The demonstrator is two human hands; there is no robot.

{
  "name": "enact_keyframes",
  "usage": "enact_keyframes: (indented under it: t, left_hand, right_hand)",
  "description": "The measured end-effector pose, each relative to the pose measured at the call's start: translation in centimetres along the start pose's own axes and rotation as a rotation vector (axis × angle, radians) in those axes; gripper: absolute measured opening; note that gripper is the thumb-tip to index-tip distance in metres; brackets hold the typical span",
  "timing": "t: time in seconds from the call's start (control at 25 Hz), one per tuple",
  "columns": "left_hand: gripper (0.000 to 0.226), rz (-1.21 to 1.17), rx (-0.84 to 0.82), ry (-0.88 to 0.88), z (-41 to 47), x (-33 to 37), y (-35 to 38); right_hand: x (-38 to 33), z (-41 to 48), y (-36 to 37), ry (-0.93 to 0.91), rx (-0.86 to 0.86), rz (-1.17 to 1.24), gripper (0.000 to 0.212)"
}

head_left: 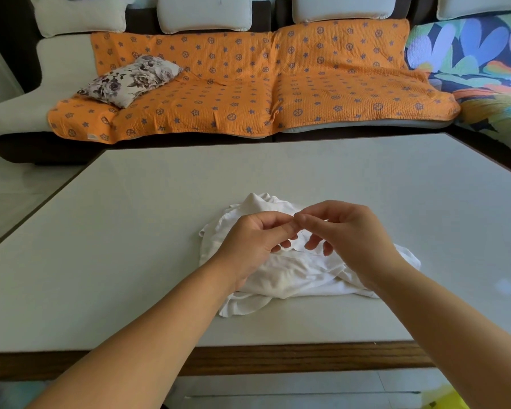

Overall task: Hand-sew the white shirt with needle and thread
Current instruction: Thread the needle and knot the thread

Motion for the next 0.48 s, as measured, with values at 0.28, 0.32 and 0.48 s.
enact_keyframes:
  t: [0.28,0.32,0.48]
  left_hand:
    - [0.008,-0.039,-0.037,-0.023,0.49,-0.34,-0.13]
    - [0.008,-0.046,-0.043,-0.030,0.56,-0.40,-0.13]
    - [0.007,-0.055,-0.052,-0.051,0.72,-0.57,-0.11]
  right_hand:
    - [-0.02,0.43,-0.37,0.077,0.045,0.148,0.012]
    - [0.04,0.52,-0.38,0.088,0.051,0.164,0.012]
    - [0.24,0.81,-0.52,0.120,0.076,0.209,0.015]
Point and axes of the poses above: each hand's wrist, its own z-axis towards the middle knuckle, its own y-axis out of the palm, x = y × z, the point moved 1 cm from there along z, towards the middle knuckle, and after that the axes turned 3 degrees about z, right-handed, at the moved point
